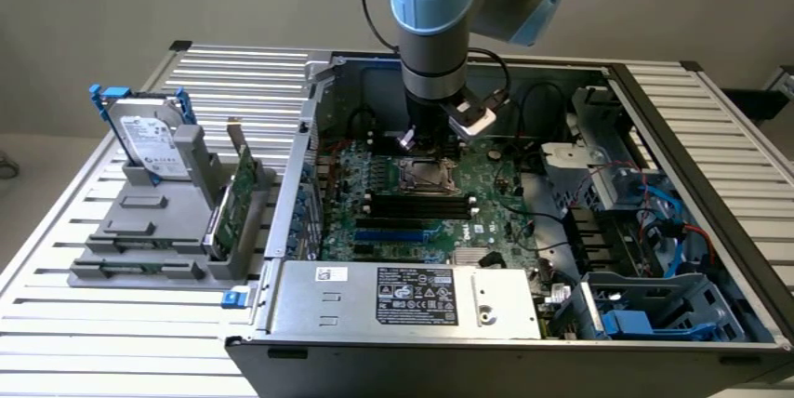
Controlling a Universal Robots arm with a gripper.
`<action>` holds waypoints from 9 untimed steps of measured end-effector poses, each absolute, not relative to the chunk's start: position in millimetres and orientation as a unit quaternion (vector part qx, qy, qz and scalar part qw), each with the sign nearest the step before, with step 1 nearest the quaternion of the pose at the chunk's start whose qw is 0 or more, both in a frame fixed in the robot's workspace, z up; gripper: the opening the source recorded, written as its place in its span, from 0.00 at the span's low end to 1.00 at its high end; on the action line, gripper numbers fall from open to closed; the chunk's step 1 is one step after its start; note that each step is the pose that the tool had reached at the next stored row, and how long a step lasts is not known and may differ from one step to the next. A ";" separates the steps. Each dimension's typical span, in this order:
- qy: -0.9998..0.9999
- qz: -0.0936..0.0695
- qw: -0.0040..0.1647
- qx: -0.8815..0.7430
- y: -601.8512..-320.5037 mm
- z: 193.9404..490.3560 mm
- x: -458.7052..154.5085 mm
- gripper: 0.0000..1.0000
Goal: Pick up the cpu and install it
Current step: 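Install the first cpu locking lever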
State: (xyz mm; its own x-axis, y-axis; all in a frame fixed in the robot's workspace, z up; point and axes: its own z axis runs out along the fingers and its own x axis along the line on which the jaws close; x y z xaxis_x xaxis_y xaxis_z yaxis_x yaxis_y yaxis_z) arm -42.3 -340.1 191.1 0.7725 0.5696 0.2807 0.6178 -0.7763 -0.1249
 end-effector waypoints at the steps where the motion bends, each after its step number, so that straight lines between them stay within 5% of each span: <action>1: -0.318 -0.114 0.106 -0.935 -340.1 190.9 -42.3 0.11; 9: -0.318 -0.117 0.114 -0.934 -339.9 191.6 -42.2 0.11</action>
